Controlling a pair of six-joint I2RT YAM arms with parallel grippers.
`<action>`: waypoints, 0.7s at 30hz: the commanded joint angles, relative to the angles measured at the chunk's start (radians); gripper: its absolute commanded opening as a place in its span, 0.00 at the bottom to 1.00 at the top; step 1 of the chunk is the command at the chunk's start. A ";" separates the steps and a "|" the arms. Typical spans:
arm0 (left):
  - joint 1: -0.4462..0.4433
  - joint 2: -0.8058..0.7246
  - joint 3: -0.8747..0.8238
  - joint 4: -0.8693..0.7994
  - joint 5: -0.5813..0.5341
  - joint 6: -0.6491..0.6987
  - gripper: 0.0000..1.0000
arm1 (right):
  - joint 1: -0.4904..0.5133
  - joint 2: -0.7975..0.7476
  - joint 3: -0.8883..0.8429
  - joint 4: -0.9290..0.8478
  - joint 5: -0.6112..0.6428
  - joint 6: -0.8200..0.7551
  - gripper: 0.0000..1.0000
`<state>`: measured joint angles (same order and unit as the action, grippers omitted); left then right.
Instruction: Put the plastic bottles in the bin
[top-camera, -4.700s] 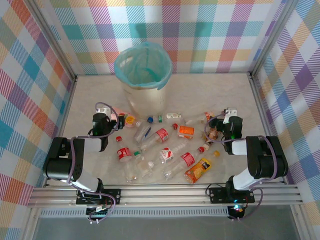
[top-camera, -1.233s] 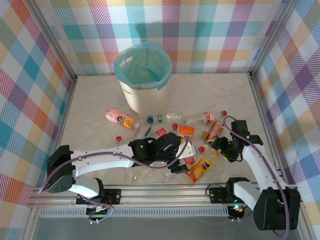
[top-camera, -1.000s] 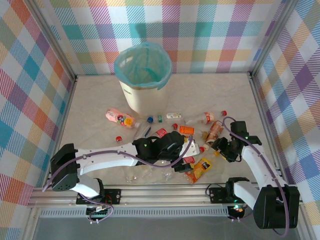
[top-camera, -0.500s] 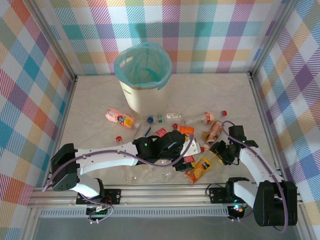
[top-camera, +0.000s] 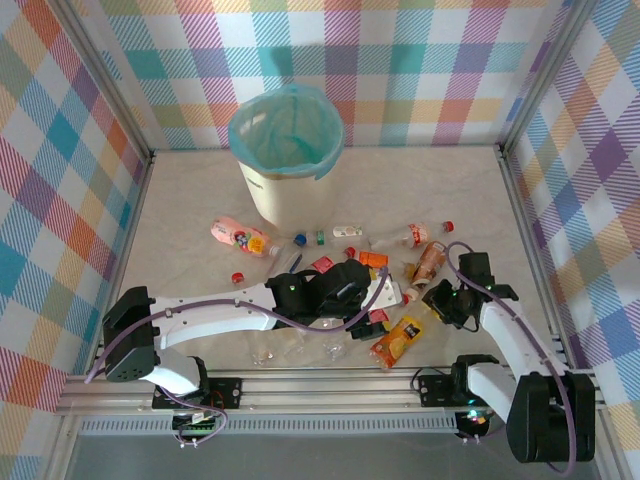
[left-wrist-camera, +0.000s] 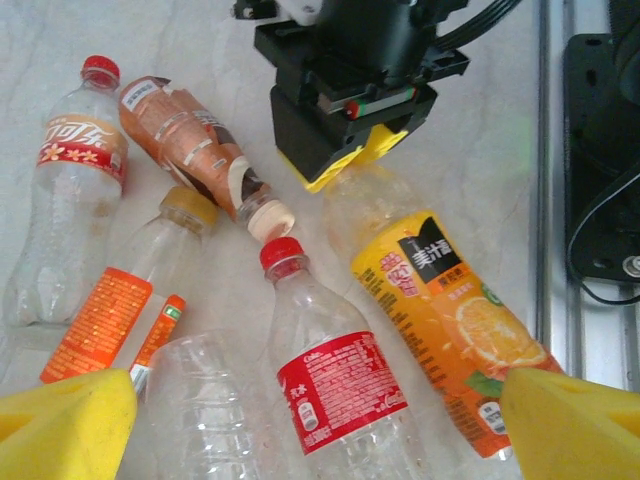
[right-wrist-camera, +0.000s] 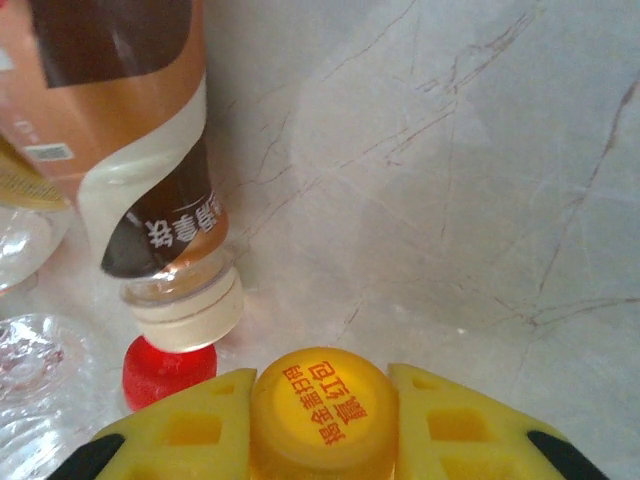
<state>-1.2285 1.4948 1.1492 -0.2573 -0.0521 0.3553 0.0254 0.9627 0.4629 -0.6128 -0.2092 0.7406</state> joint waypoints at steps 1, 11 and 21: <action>-0.013 -0.063 0.019 0.041 -0.081 -0.021 0.93 | -0.007 -0.061 0.078 -0.093 -0.044 -0.038 0.21; 0.037 -0.184 0.122 0.038 -0.170 -0.059 0.93 | 0.005 -0.114 0.494 -0.313 -0.123 -0.147 0.19; 0.234 -0.188 0.399 -0.153 -0.199 -0.241 0.91 | 0.114 0.097 1.006 -0.311 -0.138 -0.232 0.19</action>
<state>-1.0351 1.3094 1.4643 -0.3191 -0.2123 0.1955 0.1017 1.0035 1.3556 -0.9253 -0.3275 0.5579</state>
